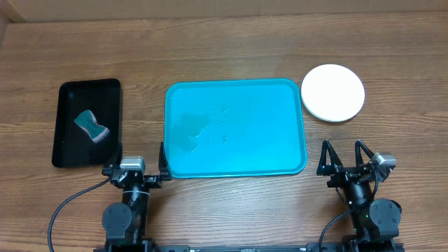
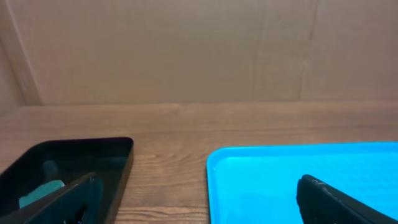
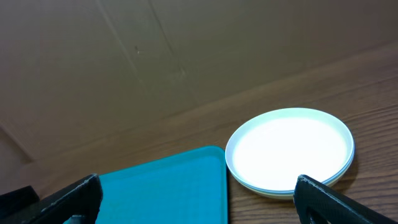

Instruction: Clean dirty plates on tray and stack at the side

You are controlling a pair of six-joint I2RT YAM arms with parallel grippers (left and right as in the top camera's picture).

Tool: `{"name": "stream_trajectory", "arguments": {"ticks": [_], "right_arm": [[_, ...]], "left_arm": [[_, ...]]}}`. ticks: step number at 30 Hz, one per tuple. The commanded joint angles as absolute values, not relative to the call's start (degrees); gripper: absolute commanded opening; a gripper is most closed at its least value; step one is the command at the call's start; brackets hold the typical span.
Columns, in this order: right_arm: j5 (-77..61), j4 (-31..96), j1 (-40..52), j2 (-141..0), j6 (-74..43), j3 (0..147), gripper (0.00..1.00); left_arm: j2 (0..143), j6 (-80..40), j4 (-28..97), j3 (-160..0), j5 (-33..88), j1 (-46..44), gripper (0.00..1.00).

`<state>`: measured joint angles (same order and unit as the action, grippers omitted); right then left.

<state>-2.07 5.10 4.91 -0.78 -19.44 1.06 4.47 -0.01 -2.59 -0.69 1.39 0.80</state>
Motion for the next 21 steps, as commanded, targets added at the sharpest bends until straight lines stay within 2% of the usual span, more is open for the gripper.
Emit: {"name": "stream_trajectory", "arguments": {"ticks": [1,5,21], "right_arm": [[-1.3,4.67,4.8,-0.16,-19.11,0.47,1.0],[-1.32,4.67,4.8,-0.16,-19.11,0.47,1.0],[-1.3,4.67,4.8,-0.16,-19.11,0.47,1.0]], "left_arm": [[3.11,-0.43,-2.33,-0.25,2.61,1.06,1.0],[0.27,-0.4,4.69,-0.27,0.84,1.08,1.0],[0.16,-0.1,4.49,-0.25,0.62,1.06,1.0]]}}
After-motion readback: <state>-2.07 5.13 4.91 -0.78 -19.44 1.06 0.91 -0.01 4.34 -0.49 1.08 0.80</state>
